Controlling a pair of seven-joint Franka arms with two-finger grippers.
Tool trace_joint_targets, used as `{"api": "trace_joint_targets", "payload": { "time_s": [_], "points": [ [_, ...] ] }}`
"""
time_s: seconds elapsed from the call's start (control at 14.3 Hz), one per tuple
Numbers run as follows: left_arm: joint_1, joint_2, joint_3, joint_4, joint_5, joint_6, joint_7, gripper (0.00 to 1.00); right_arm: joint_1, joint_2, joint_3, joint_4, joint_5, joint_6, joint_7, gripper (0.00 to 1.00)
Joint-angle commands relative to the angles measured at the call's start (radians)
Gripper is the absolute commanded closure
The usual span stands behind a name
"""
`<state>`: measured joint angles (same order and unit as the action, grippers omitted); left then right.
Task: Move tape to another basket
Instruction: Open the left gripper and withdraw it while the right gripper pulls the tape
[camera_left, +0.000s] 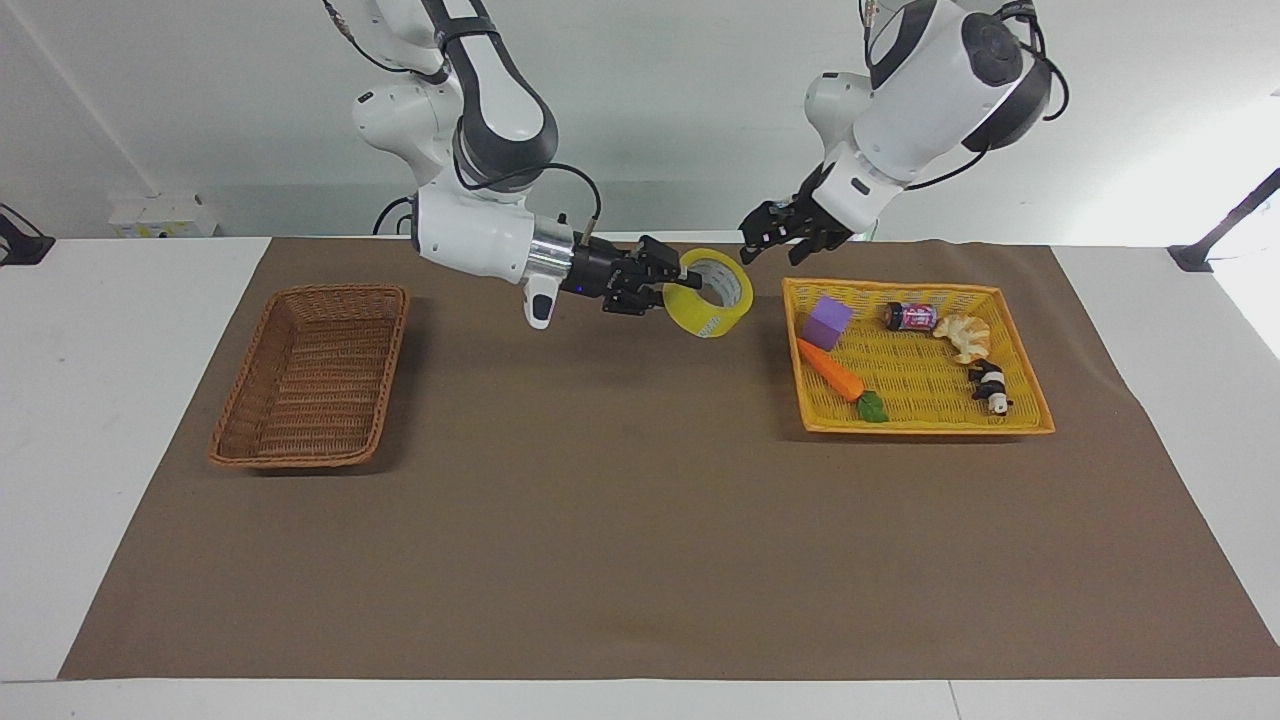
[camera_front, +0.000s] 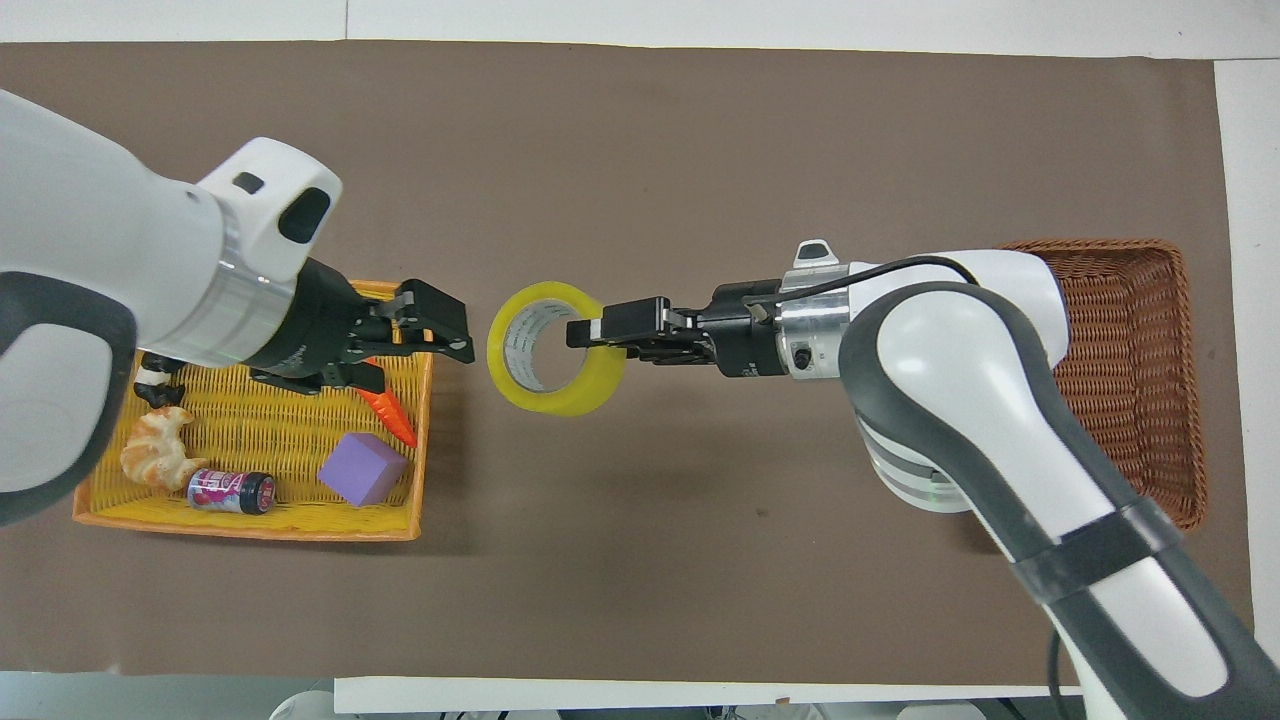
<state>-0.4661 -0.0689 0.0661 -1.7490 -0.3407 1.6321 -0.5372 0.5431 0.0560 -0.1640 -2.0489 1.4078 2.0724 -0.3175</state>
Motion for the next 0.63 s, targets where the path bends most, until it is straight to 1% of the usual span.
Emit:
{"api": "trace_joint_targets", "payload": {
  "time_s": [0.0,0.07,0.21,0.35,0.42,0.56],
  "points": [
    [0.078,-0.035,-0.005,-0.062,0.161,-0.025,0.063,0.08,-0.154,-0.012,0.001,-0.001,-0.068,-0.139,-0.044,1.0],
    [0.122,-0.048,-0.005,-0.093,0.187,-0.023,0.115,0.08,-0.216,-0.013,0.001,-0.001,-0.122,-0.185,-0.072,1.0],
    [0.22,-0.083,-0.005,-0.162,0.19,-0.021,0.242,0.08,-0.334,-0.013,0.001,0.003,-0.19,-0.274,-0.097,1.0],
    [0.331,-0.113,-0.005,-0.214,0.19,-0.032,0.325,0.0,-0.458,-0.012,0.0,0.019,-0.269,-0.374,-0.098,1.0],
    [0.374,-0.114,-0.005,-0.211,0.19,-0.043,0.324,0.0,-0.544,-0.008,0.001,0.035,-0.33,-0.427,-0.109,1.0],
    [0.392,-0.112,-0.003,-0.21,0.193,-0.048,0.322,0.0,-0.682,-0.004,0.0,0.049,-0.397,-0.545,-0.193,1.0]
  ]
}}
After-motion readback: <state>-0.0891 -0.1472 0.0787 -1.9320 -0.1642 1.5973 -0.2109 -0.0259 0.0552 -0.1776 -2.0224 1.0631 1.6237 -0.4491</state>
